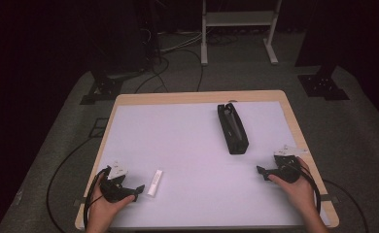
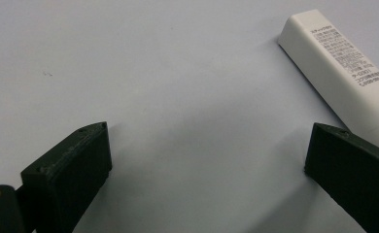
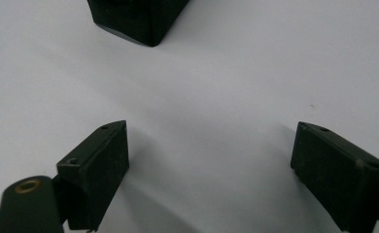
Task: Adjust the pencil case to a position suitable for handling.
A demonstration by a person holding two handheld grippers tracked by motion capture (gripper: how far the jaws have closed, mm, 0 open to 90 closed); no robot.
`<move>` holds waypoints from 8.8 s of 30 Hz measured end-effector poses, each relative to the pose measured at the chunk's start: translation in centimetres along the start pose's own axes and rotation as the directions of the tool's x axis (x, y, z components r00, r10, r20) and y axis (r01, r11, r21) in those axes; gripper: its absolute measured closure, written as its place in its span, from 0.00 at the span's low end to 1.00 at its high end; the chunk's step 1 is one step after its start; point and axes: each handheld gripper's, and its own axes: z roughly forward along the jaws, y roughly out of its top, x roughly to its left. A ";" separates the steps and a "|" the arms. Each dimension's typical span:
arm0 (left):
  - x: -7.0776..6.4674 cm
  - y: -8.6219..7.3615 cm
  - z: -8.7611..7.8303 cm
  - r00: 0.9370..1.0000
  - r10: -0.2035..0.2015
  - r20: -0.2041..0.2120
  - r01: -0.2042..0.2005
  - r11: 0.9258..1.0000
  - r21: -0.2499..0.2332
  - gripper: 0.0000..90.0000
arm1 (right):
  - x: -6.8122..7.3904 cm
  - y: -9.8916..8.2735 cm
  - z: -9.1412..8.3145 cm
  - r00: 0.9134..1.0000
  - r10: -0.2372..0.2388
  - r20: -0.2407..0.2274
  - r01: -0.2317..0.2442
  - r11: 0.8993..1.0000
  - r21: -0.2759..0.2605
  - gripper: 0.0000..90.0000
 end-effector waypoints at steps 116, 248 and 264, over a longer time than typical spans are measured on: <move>0.0 -0.1 0.1 1.000 -0.003 0.002 0.003 1.000 -0.008 0.02 | 3.1 15.3 5.5 0.989 -0.018 -0.150 0.011 0.999 -0.048 0.65; 0.0 -0.1 0.0 1.000 -0.005 0.002 0.005 1.000 -0.005 0.02 | 15.4 11.8 3.3 0.767 -0.330 -0.550 0.380 0.925 -0.025 0.95; 0.0 -0.1 0.0 1.000 -0.005 0.002 0.005 1.000 -0.005 0.02 | 14.6 12.1 2.2 0.781 -0.324 -0.534 0.351 0.935 -0.054 0.72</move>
